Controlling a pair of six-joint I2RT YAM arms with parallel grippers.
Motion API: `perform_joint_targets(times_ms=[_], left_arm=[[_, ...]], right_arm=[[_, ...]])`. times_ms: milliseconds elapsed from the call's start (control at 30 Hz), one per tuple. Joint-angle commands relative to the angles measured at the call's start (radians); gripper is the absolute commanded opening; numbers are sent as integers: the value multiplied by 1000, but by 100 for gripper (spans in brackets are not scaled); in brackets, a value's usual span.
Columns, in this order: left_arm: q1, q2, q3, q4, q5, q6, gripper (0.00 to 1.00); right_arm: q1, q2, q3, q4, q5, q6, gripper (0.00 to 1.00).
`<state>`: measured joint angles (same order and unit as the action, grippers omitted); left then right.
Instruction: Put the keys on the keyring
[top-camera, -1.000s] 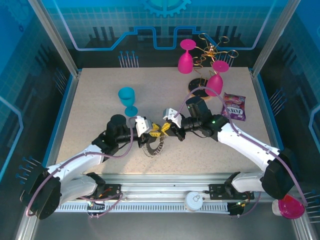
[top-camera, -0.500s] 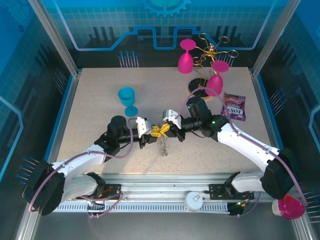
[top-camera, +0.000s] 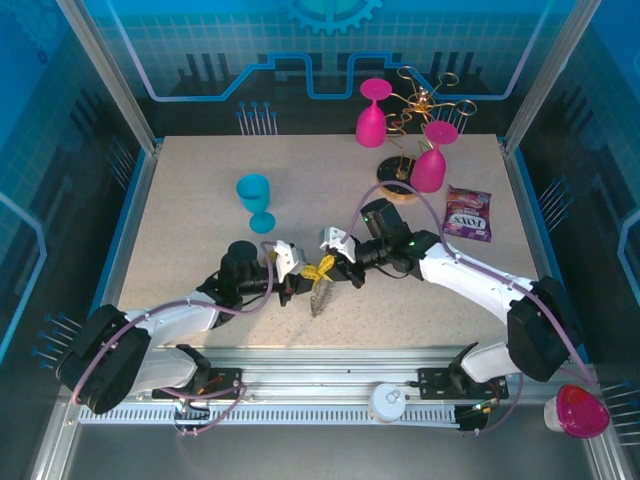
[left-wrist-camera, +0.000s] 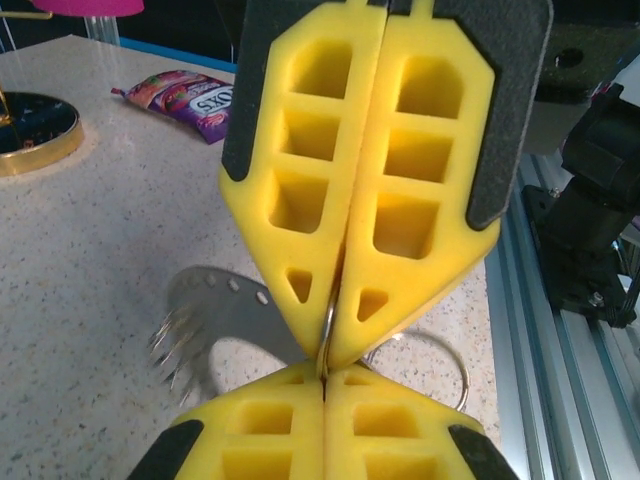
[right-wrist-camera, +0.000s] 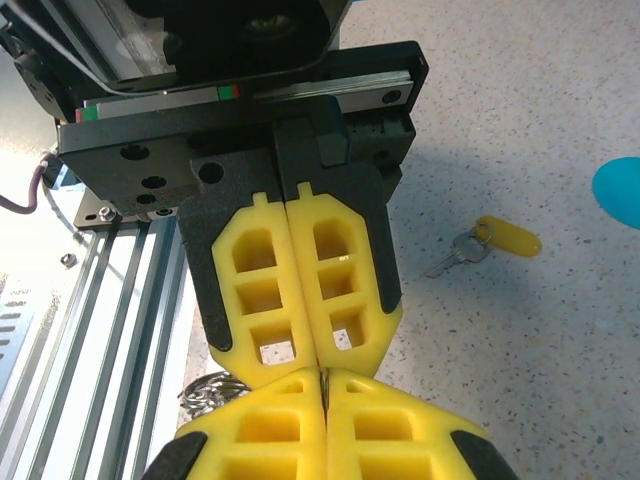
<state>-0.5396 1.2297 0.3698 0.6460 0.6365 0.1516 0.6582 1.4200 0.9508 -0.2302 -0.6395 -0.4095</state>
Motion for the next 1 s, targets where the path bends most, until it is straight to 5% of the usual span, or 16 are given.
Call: perform_joint_targets(times_ms=[0, 267, 567, 967], left_arm=[[-10, -9, -16, 99, -8, 4, 0], [-38, -18, -16, 3, -79, 64, 0], [-52, -40, -39, -1, -94, 62, 16], [-55, -51, -49, 7, -154, 81, 21]], right_arm=[[11, 22, -11, 1, -9, -36, 0], [21, 36, -17, -37, 37, -74, 0], [29, 46, -11, -49, 12, -97, 0], [34, 61, 2, -96, -48, -124, 0]])
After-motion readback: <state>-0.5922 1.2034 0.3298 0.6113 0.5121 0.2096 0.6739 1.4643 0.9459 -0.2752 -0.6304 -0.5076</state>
